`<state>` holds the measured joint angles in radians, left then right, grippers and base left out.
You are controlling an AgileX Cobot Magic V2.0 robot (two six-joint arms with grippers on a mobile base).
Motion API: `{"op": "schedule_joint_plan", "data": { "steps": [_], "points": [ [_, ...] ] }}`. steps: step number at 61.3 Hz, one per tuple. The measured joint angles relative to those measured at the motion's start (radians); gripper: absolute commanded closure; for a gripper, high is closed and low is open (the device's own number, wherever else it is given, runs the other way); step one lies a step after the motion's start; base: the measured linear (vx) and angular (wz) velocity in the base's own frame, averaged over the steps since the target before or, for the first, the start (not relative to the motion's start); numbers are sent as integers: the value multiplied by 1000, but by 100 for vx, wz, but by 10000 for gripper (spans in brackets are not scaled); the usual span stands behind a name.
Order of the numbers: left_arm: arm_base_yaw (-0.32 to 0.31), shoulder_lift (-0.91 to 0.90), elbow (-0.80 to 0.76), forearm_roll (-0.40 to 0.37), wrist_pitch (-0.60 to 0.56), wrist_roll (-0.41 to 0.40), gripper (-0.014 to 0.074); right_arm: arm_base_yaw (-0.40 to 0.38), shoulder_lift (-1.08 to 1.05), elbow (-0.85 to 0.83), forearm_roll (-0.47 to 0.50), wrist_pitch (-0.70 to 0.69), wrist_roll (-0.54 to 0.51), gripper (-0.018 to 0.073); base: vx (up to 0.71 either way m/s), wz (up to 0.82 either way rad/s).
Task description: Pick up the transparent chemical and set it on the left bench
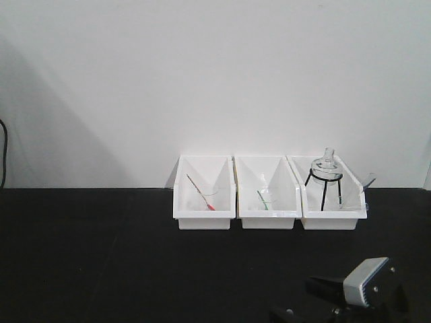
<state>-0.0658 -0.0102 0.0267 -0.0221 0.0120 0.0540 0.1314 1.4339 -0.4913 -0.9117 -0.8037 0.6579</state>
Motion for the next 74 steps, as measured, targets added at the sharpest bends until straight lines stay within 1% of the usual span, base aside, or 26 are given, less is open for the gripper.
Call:
{"op": "schedule_joint_plan", "data": {
  "steps": [3,6,14,15,21,27,32,43,65,70,74],
  "points": [
    [0,0,0,0,0,0,600,0,-43,0,24,30,0,128,0,0],
    [0,0,0,0,0,0,600,0,-86,0,42,67,0,218,0,0],
    [0,0,0,0,0,0,600,0,-254,0,68,247,9,442,0,0],
    [0,0,0,0,0,0,600,0,-386,0,72,396,64,573,0,0],
    [0,0,0,0,0,0,600,0,-497,0,77,532,128,569,0,0],
    [0,0,0,0,0,0,600,0,-584,0,82,629,141,568,0,0],
    [0,0,0,0,0,0,600,0,-631,1,84,668,147,567,0,0],
    [0,0,0,0,0,0,600,0,-696,2,87,680,151,567,0,0],
    [0,0,0,0,0,0,600,0,-704,2,91,681,151,567,0,0],
    [0,0,0,0,0,0,600,0,-704,2,143,690,150,567,0,0],
    [0,0,0,0,0,0,600,0,-709,2,255,725,112,567,0,0]
  ]
}}
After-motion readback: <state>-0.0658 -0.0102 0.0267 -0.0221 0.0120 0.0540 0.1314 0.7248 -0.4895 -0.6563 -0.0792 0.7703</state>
